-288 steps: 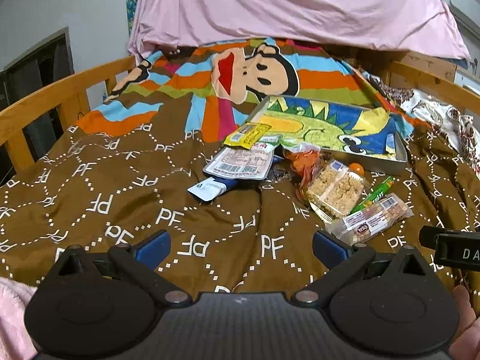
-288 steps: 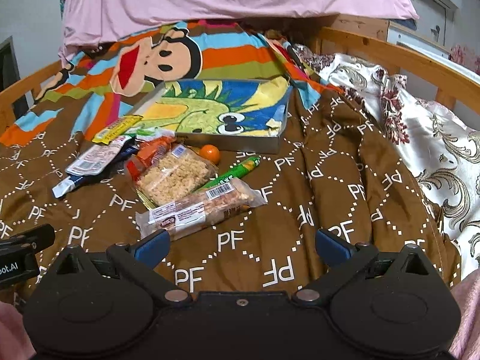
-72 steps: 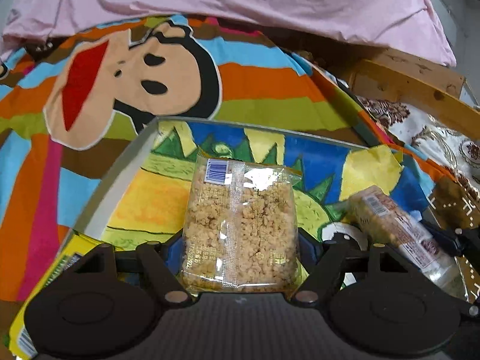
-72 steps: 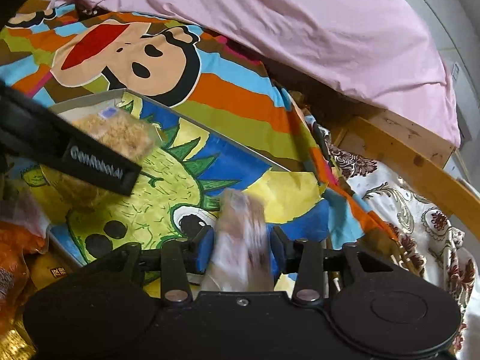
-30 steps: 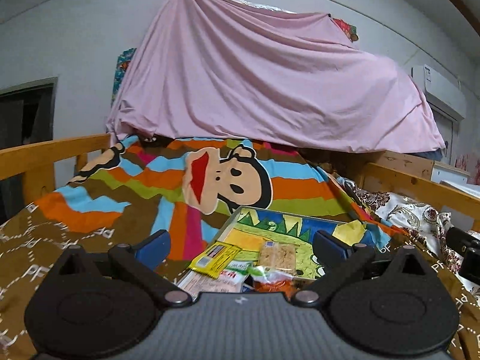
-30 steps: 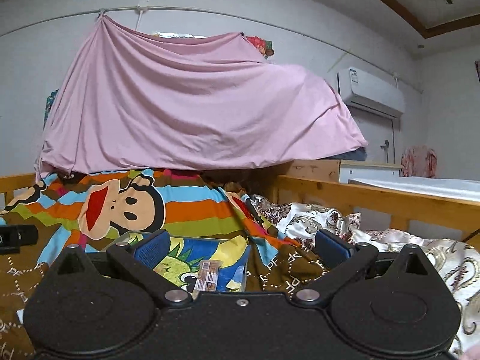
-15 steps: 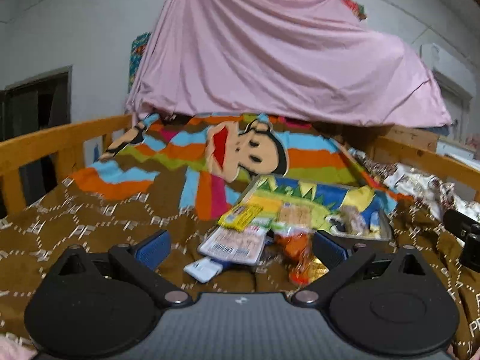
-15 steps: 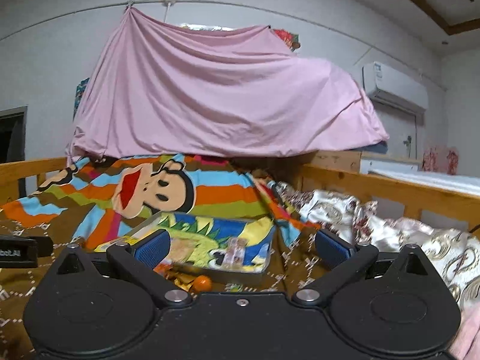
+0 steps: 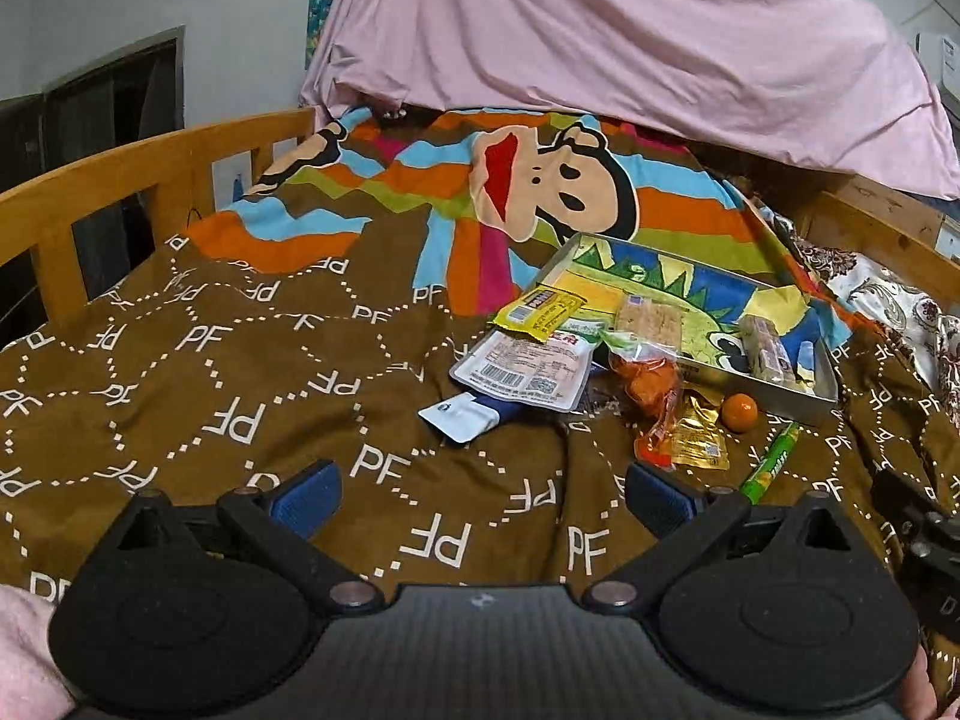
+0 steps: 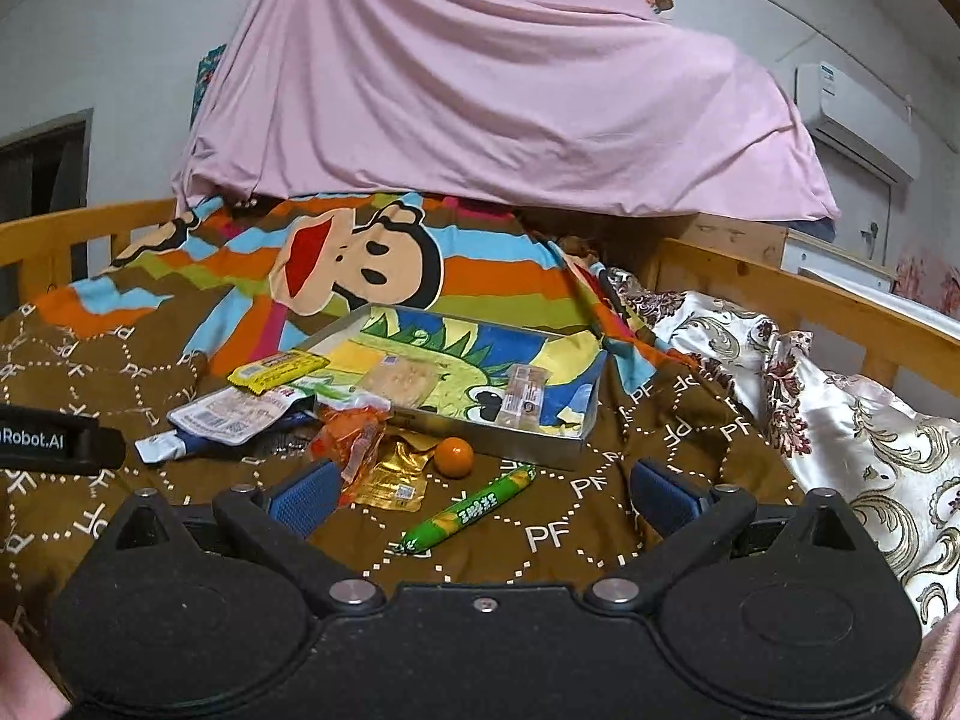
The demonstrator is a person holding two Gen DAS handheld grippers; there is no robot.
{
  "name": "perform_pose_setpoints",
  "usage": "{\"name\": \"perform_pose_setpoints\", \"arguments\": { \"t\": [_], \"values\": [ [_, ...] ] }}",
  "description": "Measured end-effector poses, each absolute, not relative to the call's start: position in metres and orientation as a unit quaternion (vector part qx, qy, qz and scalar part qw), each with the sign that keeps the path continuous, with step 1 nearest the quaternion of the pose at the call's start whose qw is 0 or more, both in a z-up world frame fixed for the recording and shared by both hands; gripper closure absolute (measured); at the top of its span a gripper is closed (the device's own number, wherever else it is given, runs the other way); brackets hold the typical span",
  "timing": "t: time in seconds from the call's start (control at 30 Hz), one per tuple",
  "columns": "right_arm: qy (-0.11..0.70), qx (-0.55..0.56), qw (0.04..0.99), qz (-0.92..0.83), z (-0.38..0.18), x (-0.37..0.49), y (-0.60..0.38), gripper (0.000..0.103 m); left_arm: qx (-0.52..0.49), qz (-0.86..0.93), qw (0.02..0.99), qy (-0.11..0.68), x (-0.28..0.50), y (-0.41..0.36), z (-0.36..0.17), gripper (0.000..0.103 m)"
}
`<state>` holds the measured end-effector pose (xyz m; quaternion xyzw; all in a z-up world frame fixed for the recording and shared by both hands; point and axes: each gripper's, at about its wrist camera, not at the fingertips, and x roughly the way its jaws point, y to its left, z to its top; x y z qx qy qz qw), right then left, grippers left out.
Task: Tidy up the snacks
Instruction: 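Move both tools back toward the remaining snacks beside the tray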
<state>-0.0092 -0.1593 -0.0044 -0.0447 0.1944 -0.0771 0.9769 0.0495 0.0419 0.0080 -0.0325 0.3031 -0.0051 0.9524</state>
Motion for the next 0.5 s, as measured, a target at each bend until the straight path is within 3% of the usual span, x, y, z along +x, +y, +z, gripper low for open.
{"name": "perform_pose_setpoints", "arguments": {
  "t": [0.5],
  "values": [
    [0.28,-0.081,0.956,-0.024,-0.011,0.034,-0.161,0.001,-0.048,-0.132,0.947,0.289,0.067,0.027,0.012,0.001]
  ]
}}
